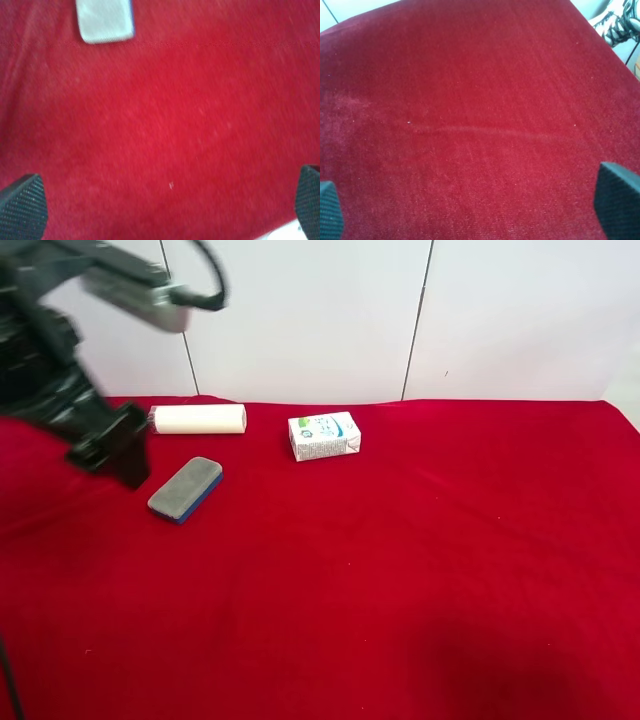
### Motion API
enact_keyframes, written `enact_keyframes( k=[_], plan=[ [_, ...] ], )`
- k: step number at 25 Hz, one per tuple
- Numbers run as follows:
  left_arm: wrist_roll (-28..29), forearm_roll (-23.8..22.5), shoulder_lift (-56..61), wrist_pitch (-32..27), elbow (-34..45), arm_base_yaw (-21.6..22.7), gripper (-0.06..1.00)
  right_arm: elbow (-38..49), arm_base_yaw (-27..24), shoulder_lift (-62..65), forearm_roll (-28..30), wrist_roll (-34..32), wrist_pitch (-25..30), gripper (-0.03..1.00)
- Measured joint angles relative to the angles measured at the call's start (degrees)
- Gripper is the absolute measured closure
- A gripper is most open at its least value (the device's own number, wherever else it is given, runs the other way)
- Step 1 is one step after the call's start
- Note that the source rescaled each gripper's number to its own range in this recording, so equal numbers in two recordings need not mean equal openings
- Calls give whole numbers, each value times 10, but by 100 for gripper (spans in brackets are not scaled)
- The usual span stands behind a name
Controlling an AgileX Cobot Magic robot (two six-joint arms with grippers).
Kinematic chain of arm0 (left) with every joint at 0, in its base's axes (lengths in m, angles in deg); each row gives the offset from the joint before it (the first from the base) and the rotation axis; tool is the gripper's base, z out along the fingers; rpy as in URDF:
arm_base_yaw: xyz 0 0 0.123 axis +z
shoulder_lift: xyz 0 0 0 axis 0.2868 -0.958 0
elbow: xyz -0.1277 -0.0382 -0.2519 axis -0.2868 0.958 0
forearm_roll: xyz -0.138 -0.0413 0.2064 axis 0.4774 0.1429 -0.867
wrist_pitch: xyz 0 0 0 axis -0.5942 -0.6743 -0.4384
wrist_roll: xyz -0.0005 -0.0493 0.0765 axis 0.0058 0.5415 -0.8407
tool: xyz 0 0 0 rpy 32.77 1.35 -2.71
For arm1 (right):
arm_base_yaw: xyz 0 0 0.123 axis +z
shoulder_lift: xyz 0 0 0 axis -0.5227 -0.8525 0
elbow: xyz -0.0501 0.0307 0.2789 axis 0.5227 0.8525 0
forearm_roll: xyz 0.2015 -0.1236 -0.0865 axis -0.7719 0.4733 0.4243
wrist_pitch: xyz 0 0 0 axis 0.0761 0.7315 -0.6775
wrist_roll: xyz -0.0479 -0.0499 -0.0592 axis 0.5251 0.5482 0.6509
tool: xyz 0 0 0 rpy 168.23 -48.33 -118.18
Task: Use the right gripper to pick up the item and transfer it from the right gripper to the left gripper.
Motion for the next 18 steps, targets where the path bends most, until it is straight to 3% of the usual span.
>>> enact_keyframes(
  k=[6,12,14,18],
  plan=[
    [0,1,119,-1,52,-17,-5,0,0,0,0,0,0,-3],
    [7,-34,232,-2,73,-15,-5,0,0,0,0,0,0,-3],
    [18,-19,272,-2,94,9,-5,0,0,0,0,0,0,-3],
    [25,41,351,-3,148,111,-5,0,0,0,0,0,0,-3]
  ],
)
